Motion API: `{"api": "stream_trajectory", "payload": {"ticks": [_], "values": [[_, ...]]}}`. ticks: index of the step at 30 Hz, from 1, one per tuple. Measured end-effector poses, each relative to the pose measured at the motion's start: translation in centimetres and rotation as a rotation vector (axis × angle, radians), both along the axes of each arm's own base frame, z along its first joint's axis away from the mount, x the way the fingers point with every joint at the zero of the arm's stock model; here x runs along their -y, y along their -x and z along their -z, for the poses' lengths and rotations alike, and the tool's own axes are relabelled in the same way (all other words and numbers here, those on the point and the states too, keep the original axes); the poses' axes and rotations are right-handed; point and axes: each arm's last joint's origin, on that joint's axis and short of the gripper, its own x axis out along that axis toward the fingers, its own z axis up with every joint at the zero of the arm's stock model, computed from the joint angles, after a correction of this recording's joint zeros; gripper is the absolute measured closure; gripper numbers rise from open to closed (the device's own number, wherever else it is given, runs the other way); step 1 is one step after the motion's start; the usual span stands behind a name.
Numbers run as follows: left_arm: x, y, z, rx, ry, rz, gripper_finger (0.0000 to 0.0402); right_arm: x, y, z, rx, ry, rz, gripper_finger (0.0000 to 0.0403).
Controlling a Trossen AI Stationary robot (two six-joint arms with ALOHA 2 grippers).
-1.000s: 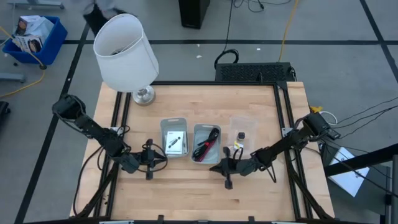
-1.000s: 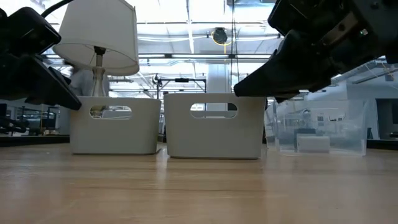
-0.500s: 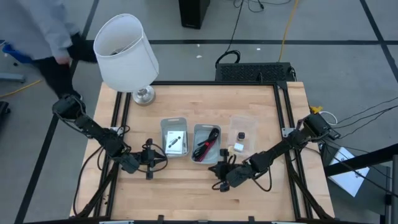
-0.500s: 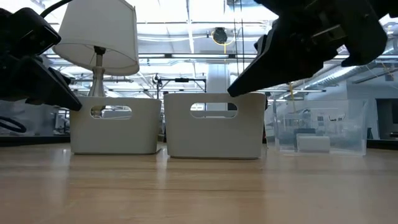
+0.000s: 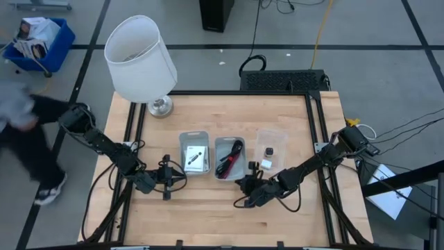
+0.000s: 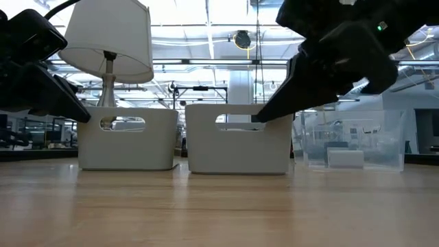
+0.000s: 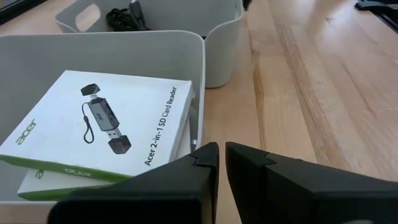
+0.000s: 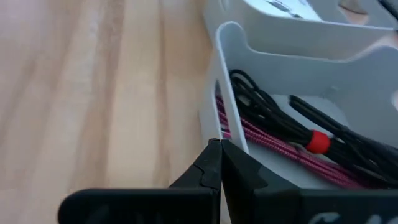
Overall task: Pick and place items into bin
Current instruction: Put the black charger cable into the right gray bin, then return to Home Position
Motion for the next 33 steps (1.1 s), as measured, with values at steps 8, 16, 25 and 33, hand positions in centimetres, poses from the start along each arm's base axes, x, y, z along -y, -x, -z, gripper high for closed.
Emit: {"api": "stream_trajectory", "payload": {"ticks": [8,16,25,33], "values": [[0.0,0.0,0.0,-0.002,-0.016,0.007,0.0364,0.2,-0.1,-0.1,0.009,0.016,0.012,0.0403],[0.5,-0.2,-1.0,0.077,-0.127,0.106,0.0364,-0.5,-0.2,-3.9,0.069,0.002,-0.146,0.0403],[-0.9,-1.3,-6.0,0.117,-0.372,0.091,0.0364,4.9,2.5,-10.6,0.205,0.015,-0.255,0.0403],[-5.1,1.1,-10.7,0.295,-0.348,-0.019,0.0364,10.5,7.2,-10.9,0.386,-0.074,-0.199,0.0403]]}}
